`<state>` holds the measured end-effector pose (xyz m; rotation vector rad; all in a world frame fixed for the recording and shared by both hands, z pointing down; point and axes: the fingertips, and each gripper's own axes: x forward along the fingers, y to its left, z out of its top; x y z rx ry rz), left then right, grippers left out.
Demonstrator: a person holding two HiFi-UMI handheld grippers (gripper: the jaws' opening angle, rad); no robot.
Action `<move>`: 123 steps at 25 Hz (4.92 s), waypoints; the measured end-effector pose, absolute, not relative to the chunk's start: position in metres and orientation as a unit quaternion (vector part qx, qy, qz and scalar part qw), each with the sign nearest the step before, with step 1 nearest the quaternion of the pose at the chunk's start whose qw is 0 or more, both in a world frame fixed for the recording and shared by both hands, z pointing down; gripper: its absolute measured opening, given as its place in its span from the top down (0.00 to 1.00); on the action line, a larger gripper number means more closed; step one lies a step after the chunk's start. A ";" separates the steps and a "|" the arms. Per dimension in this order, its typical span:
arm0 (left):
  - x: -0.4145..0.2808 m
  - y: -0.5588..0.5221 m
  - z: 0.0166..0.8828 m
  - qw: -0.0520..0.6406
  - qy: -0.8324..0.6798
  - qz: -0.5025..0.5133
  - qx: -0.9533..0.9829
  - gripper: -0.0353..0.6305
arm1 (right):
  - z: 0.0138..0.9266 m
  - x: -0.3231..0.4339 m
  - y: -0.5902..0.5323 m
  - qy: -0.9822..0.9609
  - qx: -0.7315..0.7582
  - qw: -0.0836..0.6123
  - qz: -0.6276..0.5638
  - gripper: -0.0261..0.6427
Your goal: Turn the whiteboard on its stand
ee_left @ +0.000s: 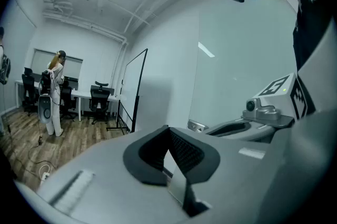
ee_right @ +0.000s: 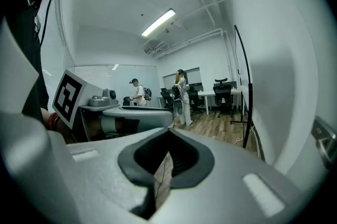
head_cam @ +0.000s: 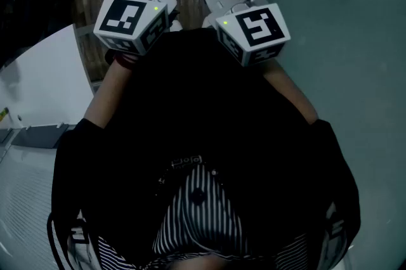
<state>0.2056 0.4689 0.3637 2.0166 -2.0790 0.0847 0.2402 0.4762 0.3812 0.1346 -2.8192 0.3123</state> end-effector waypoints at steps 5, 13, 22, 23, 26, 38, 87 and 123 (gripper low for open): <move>0.206 0.468 0.364 0.118 -0.710 0.042 0.693 0.95 | 0.378 0.236 0.476 -0.981 0.051 0.157 0.100 0.96; 0.205 0.467 0.362 0.118 -0.713 0.037 0.691 0.95 | 0.387 0.228 0.490 -0.981 0.024 0.176 0.081 0.96; 0.206 0.468 0.356 0.123 -0.720 0.041 0.681 0.95 | 0.362 0.228 0.475 -0.985 0.063 0.146 0.073 0.96; 0.208 0.468 0.358 0.123 -0.720 0.042 0.682 0.95 | 0.363 0.230 0.474 -0.985 0.063 0.145 0.073 0.96; 0.213 0.468 0.361 0.125 -0.722 0.042 0.679 0.95 | 0.367 0.234 0.469 -0.985 0.067 0.143 0.074 0.96; 0.192 0.475 0.348 0.139 -0.758 0.024 0.637 0.95 | 0.349 0.214 0.470 -0.984 0.031 0.139 0.104 0.96; -0.026 0.252 0.410 0.124 -0.641 0.068 0.754 0.95 | 0.418 -0.006 0.265 -0.964 0.166 0.182 0.098 0.96; -0.095 0.046 0.381 0.123 -0.709 0.066 0.691 0.96 | 0.390 -0.073 0.054 -0.978 0.065 0.176 0.093 0.96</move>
